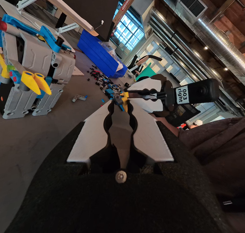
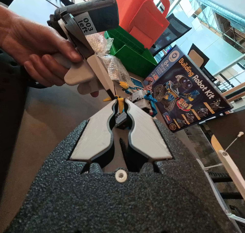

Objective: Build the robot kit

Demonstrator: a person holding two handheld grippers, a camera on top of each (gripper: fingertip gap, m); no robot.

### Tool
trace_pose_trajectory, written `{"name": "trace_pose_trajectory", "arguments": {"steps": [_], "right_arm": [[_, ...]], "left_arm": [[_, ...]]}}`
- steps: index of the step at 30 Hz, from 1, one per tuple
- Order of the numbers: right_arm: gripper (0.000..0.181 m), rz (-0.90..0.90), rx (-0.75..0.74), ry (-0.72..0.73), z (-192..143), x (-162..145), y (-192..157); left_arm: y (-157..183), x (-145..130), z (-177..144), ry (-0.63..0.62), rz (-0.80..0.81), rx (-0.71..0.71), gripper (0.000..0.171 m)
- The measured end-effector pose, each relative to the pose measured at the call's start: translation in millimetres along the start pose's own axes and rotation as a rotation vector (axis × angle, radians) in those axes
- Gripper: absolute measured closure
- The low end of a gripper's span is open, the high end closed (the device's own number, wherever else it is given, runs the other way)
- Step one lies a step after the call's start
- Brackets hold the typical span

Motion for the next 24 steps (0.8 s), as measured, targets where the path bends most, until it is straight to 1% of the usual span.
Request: {"name": "trace_pose_trajectory", "arguments": {"steps": [7, 12, 16, 22, 24], "right_arm": [[0.173, -0.012, 0.001, -0.013, 1.2, -2.6, -1.6], [0.173, 0.013, 0.008, -0.027, 0.3, -5.5, 1.4], [0.173, 0.059, 0.042, -0.015, -1.2, -7.1, 2.8], [0.173, 0.045, 0.048, -0.013, 0.5, -7.0, -1.2], [0.172, 0.055, 0.080, -0.011, 0.8, -8.0, -3.5]], "left_arm": [[-1.2, -0.8, -0.1, -0.014, 0.022, 0.022, 0.152], [-0.8, 0.0, -1.4, -0.015, 0.036, 0.029, 0.152], [-0.8, 0.1, -1.9, -0.025, 0.046, 0.032, 0.152], [0.2, -1.6, -1.1, -0.042, 0.058, 0.031, 0.152], [0.6, -1.7, -0.8, -0.043, 0.058, 0.029, 0.152]]}}
Point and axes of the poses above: each gripper's, where its closed fingertips meet, z out along the fingers, x out of its top, y = z × x across the jaws, the point moved 10 cm from there along -z, back along the fingers, and after that the axes turned 3 degrees about -z, right-handed, at the moved point
